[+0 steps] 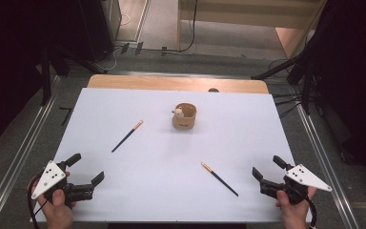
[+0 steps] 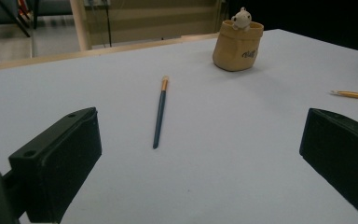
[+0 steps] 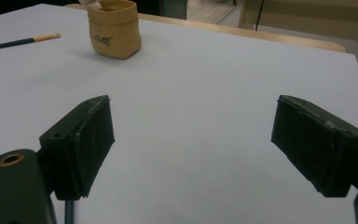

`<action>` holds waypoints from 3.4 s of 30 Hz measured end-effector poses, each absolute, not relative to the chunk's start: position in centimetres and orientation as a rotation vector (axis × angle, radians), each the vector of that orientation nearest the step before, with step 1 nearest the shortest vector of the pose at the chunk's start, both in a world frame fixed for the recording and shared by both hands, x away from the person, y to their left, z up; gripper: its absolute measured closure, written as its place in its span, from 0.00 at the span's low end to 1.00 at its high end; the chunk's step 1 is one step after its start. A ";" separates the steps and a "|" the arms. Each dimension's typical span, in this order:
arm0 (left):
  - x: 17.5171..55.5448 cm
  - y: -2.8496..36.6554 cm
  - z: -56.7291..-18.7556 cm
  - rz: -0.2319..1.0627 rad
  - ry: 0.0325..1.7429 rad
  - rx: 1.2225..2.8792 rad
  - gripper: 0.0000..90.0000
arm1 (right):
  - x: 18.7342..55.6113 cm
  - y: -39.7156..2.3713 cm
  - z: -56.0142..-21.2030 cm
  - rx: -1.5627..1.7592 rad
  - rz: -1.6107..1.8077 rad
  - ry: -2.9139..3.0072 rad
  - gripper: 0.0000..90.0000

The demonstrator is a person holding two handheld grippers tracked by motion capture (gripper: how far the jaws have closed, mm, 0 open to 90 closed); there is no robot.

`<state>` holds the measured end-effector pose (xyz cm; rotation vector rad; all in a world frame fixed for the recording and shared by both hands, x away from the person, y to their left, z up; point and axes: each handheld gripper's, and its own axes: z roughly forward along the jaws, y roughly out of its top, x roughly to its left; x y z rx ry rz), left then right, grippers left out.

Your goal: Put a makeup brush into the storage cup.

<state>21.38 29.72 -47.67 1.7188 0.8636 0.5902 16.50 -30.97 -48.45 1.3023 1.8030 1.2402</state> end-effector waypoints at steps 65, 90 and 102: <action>21.7 28.8 -47.6 0.565 0.841 1.740 0.00 | 22.8 -21.1 -45.4 1.200 0.898 2.429 0.22; 21.7 29.2 -47.5 0.556 0.831 1.743 0.00 | 23.9 -18.0 -46.9 1.173 0.637 2.616 0.37; 21.8 29.1 -47.6 0.554 0.829 1.755 0.00 | 24.6 -18.5 -47.4 1.239 0.563 2.709 0.71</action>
